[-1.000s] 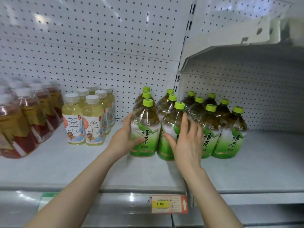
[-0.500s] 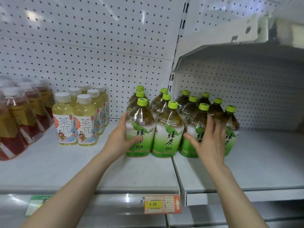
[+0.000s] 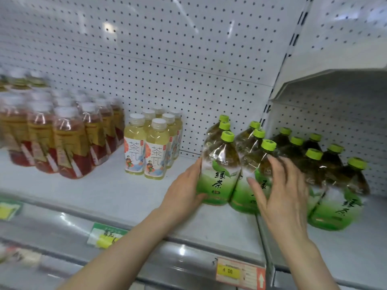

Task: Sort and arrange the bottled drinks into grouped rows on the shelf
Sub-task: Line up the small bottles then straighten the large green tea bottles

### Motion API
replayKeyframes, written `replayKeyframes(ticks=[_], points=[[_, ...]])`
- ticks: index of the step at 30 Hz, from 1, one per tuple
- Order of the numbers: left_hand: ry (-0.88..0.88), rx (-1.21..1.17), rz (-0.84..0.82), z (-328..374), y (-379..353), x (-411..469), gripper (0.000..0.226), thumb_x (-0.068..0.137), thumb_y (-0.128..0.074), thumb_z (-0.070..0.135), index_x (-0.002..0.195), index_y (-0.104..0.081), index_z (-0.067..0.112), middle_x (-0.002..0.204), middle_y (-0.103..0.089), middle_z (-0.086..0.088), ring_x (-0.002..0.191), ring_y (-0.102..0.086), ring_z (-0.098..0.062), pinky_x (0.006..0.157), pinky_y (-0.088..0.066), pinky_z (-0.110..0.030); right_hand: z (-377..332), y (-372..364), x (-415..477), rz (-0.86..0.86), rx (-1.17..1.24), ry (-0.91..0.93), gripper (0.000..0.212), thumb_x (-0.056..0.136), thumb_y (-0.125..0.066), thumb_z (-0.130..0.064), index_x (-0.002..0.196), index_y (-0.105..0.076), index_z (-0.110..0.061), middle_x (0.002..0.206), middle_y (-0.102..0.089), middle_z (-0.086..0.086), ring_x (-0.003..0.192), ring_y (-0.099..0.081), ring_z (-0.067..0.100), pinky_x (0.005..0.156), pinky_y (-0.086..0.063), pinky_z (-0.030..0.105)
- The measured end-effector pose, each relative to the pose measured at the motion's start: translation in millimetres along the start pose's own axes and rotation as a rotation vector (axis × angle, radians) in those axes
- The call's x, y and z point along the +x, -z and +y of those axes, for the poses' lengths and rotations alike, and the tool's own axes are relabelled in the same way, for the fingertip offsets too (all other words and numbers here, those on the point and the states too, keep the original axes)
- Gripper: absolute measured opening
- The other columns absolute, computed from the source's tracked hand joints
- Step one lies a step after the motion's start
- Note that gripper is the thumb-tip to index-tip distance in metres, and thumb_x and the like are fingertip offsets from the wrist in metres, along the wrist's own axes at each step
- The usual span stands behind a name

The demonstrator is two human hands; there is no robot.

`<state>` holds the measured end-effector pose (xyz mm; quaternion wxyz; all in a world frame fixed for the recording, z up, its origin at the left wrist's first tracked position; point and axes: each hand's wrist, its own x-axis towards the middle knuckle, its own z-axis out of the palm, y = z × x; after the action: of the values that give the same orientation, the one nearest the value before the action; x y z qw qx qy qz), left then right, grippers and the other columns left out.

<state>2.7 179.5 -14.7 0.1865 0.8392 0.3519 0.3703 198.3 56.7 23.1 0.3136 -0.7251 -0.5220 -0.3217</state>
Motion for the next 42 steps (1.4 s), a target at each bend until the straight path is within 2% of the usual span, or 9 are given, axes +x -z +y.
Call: replayKeyframes(ticks=[4,7,11,17,21,25,28,31,42], points=[[-0.043,0.127,0.279,-35,47,-15,0.068,0.079,-0.078,0.019,0.141,-0.050,0.017,0.141,-0.050,-0.007,0.129,-0.046,-0.027,0.107,-0.034,-0.032,-8,-15,-2,-0.066,-0.041,-0.028,0.069,0.089,-0.057,-0.053,0.143,-0.040,-0.013,0.146,-0.036,0.022,0.132,-0.036,0.042,0.103,-0.040,0.061],[0.111,0.097,0.438,-72,88,-1,0.089,0.073,-0.083,0.015,0.148,-0.035,0.011,0.144,-0.040,-0.018,0.134,-0.037,-0.034,0.111,-0.032,-0.040,-24,-22,3,-0.024,-0.029,-0.124,0.083,0.086,-0.053,-0.068,0.147,-0.031,-0.017,0.147,-0.032,0.020,0.133,-0.035,0.042,0.107,-0.035,0.063],[0.276,-0.006,0.312,-102,101,29,0.118,0.070,-0.087,0.026,0.155,-0.007,0.009,0.150,-0.029,-0.022,0.138,-0.030,-0.038,0.112,-0.032,-0.050,-70,-43,11,-0.161,-0.168,-0.265,0.106,0.080,-0.032,-0.088,0.155,-0.018,-0.015,0.159,-0.001,0.029,0.148,-0.005,0.047,0.114,-0.008,0.066],[0.236,-0.008,0.269,-117,102,29,0.109,0.080,-0.077,0.032,0.156,-0.001,0.013,0.154,-0.025,-0.020,0.138,-0.032,-0.038,0.107,-0.035,-0.048,-91,-39,10,-0.274,-0.209,-0.390,0.099,0.080,-0.036,-0.080,0.153,-0.029,-0.013,0.159,0.016,0.030,0.149,0.014,0.044,0.118,-0.001,0.065],[-0.016,-0.052,0.246,-117,142,0,0.092,0.086,-0.072,0.031,0.156,-0.014,0.016,0.159,-0.023,-0.008,0.147,-0.023,-0.024,0.117,-0.029,-0.036,-135,-21,10,-0.079,-0.062,-0.445,0.087,0.086,-0.061,-0.058,0.152,-0.022,-0.016,0.161,-0.007,0.024,0.148,-0.011,0.047,0.118,-0.016,0.060],[-0.261,0.040,0.550,-148,213,-39,0.062,0.085,-0.068,0.017,0.142,-0.044,0.015,0.140,-0.044,-0.008,0.132,-0.040,-0.022,0.112,-0.025,-0.020,-235,-28,10,0.036,0.192,-0.207,0.065,0.091,-0.064,-0.034,0.147,-0.034,-0.017,0.147,-0.038,0.012,0.133,-0.040,0.033,0.106,-0.035,0.044],[0.013,0.116,0.665,-200,273,-52,0.061,0.085,-0.068,0.022,0.140,-0.043,0.013,0.142,-0.040,-0.013,0.133,-0.037,-0.028,0.113,-0.026,-0.030,-313,-55,17,-0.164,0.336,0.009,0.065,0.092,-0.064,-0.038,0.149,-0.035,-0.024,0.142,-0.047,0.003,0.127,-0.046,0.020,0.099,-0.035,0.030],[0.269,0.162,0.522,-238,304,-52,0.080,0.084,-0.073,0.029,0.149,-0.030,0.008,0.152,-0.027,-0.018,0.141,-0.025,-0.035,0.115,-0.025,-0.046,-371,-83,33,-0.275,0.401,0.165,0.072,0.091,-0.059,-0.054,0.151,-0.028,-0.028,0.147,-0.041,-0.002,0.135,-0.038,0.014,0.106,-0.031,0.027],[0.193,0.243,0.514,-262,302,-55,0.087,0.079,-0.077,0.030,0.150,-0.028,0.015,0.153,-0.026,-0.010,0.140,-0.030,-0.028,0.113,-0.024,-0.033,-427,-129,44,-0.331,0.576,0.096,0.073,0.097,-0.050,-0.048,0.155,-0.020,-0.016,0.152,-0.040,0.011,0.133,-0.049,0.026,0.105,-0.042,0.040]])
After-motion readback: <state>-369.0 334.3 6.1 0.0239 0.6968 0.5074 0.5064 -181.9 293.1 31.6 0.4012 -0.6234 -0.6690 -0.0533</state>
